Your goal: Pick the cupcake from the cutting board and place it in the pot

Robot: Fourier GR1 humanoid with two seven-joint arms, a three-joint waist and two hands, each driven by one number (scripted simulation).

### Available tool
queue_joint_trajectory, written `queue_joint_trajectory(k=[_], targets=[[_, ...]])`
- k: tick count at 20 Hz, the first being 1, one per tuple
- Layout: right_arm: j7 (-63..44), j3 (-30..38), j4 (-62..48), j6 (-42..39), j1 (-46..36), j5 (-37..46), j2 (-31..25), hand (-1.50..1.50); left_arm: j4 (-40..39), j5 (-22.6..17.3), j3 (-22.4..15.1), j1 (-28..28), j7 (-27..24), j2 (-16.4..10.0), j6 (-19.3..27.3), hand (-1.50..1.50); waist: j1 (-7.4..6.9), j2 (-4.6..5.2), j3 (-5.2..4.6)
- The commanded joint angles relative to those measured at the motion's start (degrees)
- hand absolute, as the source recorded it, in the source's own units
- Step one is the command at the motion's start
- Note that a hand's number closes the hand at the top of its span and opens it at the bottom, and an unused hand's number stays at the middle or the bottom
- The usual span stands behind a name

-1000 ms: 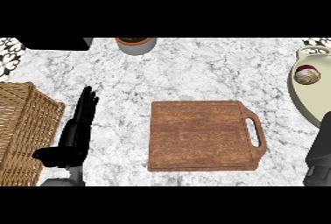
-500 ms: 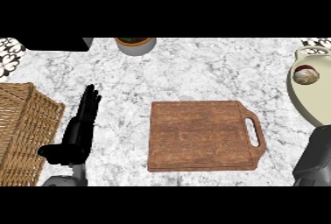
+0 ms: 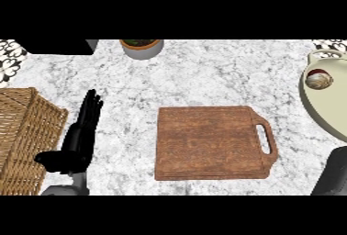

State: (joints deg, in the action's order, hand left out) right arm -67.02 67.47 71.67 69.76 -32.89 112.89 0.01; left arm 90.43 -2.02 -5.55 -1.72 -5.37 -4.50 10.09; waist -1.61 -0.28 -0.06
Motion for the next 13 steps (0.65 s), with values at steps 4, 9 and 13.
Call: queue_joint_trajectory(k=[4, 9, 13], targets=[[-8.4, -2.9, 2.1, 4.2, 4.0, 0.3, 0.0, -1.5, 0.2, -0.1, -0.4, 1.8, -1.3, -0.2, -1.1, 0.0, -0.6, -0.06, -0.05], [-7.8, -2.0, 6.7, 6.0, 7.6, -0.1, 0.0, -1.5, -0.9, -0.8, 0.9, -0.2, -0.8, -0.1, -0.9, 0.0, 0.15, -0.02, -0.08], [-8.7, -0.4, 8.3, 6.3, 8.9, -0.9, 0.0, -1.5, 1.0, 0.6, -0.7, 0.9, 0.2, 0.1, -0.3, 0.0, -0.48, -0.13, 0.03]])
